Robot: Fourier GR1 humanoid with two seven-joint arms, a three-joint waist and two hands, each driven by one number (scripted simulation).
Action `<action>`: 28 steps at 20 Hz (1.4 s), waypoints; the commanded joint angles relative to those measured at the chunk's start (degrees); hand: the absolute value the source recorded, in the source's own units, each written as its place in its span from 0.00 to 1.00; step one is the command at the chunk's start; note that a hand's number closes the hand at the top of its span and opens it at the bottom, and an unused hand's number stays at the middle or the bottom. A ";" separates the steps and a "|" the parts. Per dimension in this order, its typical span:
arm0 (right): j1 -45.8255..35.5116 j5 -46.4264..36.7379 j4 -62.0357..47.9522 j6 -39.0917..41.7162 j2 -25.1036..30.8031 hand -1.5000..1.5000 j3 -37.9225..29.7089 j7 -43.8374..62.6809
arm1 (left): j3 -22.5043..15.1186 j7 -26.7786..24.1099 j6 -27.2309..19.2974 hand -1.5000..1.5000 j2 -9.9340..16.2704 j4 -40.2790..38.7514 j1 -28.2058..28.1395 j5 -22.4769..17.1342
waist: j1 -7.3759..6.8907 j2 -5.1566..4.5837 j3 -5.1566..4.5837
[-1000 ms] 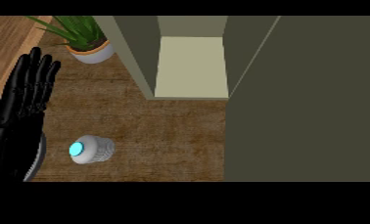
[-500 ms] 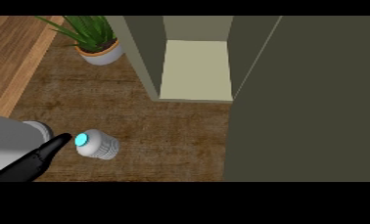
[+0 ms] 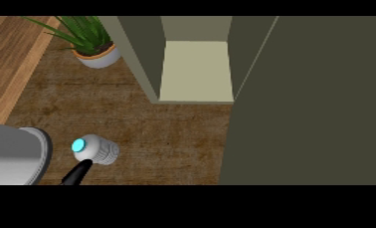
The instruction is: Pick up the bottled water, place it into the cabinet and close the cabinet
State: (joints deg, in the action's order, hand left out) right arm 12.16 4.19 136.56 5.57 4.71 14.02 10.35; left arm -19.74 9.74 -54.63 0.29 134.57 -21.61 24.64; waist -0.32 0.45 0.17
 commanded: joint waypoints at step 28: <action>-0.65 -13.08 11.52 -11.54 -0.28 0.00 16.66 10.63 | -23.92 0.18 -14.08 0.00 -0.29 2.57 -18.05 18.66 | 0.84 -0.54 -0.17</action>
State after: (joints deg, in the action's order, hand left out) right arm 12.62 -2.81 142.40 -4.52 3.82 30.73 17.03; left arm -46.75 7.13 -69.47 0.00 132.77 -40.73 41.39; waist 0.57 0.01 0.05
